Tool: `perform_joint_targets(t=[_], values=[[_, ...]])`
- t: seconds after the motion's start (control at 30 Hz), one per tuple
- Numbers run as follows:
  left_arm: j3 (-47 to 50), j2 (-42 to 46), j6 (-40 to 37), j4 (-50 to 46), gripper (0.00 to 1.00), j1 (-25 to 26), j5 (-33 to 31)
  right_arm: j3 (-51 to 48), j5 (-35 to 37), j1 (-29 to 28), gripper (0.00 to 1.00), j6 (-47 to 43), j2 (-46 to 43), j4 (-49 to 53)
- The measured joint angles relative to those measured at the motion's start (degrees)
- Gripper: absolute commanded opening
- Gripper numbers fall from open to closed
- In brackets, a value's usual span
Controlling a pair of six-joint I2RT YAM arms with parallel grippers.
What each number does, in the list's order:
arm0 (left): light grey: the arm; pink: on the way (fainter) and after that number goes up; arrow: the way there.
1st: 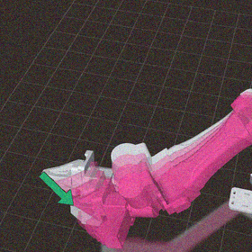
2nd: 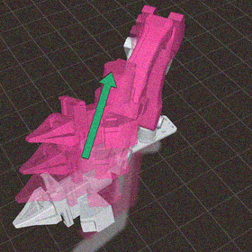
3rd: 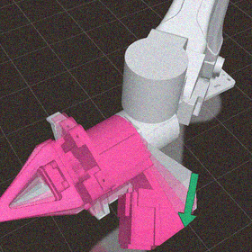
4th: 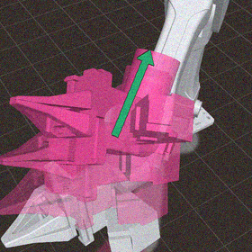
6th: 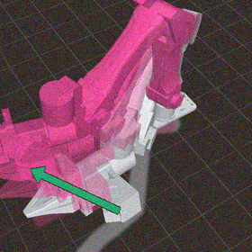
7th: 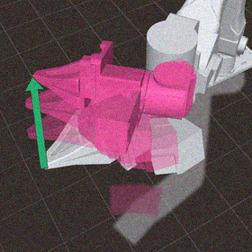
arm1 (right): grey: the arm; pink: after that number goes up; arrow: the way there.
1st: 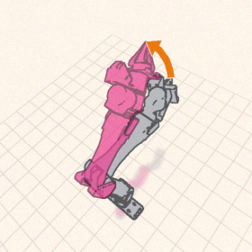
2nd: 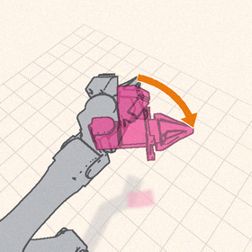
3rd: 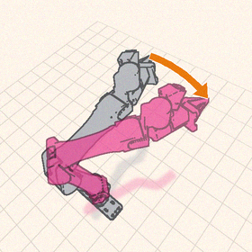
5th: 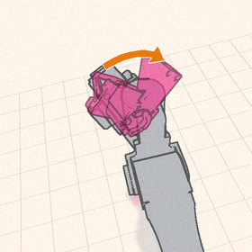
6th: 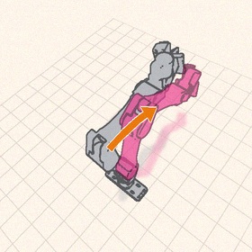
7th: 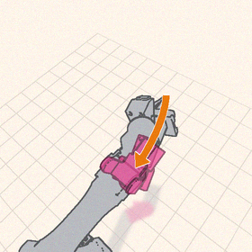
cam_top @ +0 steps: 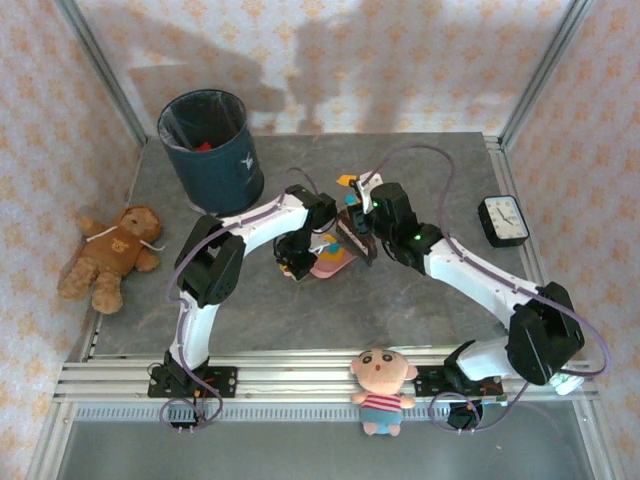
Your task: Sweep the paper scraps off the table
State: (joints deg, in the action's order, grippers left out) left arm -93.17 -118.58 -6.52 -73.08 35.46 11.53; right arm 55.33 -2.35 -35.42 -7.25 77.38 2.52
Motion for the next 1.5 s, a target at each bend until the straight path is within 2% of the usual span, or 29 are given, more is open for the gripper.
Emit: perform_joint_targets(t=[0.2, 0.4, 0.67, 1.0, 1.2, 1.5], values=[[3.2, 3.4, 0.0, 0.6, 0.00, -2.3, 0.0, -0.7, 3.6, 1.5, 0.00, 2.3, -2.1, -3.0], [6.1, 4.6, 0.0, 1.0, 0.00, -4.1, 0.0, -0.5, 8.5, 7.0, 0.00, 4.2, -1.4, -5.6], [7.4, 6.2, -0.1, 1.8, 0.00, -5.5, 0.0, 7.1, 9.9, 12.8, 0.00, 1.5, 11.0, -8.5], [7.4, 6.2, -0.7, 1.8, 0.00, -5.9, 0.0, 22.7, 8.3, 14.4, 0.00, -6.3, 26.9, -10.4], [7.4, 6.2, -0.7, 1.8, 0.00, -5.9, 0.0, 31.8, 4.5, 14.4, 0.00, -10.0, 34.4, -8.9], [7.4, 6.2, -0.7, 1.8, 0.00, -5.9, 0.0, 38.3, -2.5, 14.4, 0.00, -14.1, 39.8, -6.4]])
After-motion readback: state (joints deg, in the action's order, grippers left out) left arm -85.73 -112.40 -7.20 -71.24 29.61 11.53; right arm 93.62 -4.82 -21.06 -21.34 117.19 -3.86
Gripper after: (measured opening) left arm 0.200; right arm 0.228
